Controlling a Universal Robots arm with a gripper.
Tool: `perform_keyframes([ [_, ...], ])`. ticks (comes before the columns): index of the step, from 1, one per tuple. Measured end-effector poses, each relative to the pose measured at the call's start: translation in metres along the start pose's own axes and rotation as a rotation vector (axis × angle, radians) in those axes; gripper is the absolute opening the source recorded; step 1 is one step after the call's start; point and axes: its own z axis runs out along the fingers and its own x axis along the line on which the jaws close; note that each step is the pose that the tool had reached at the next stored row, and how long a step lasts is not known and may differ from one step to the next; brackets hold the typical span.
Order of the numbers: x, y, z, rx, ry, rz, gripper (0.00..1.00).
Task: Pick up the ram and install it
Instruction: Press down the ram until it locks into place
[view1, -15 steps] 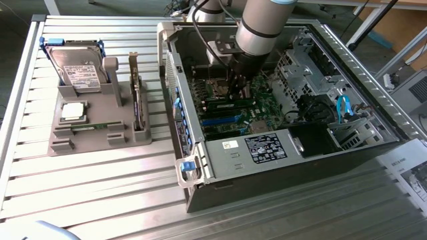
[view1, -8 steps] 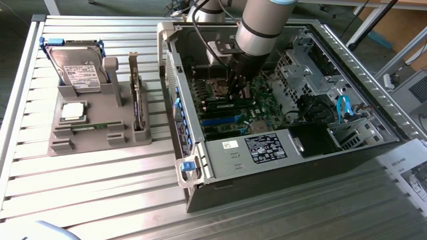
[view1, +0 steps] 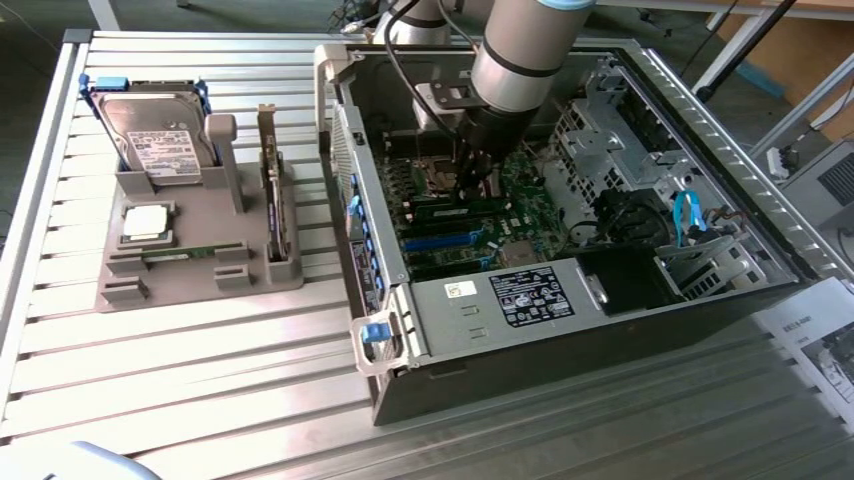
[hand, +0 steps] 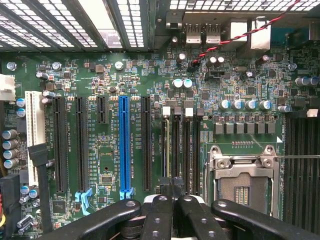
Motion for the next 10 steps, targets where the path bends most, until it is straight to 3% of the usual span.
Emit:
perform_keyframes([
  [10, -0.0002, 0.0000, -0.0054, 0.0000, 0.0000, 0.000, 0.10],
])
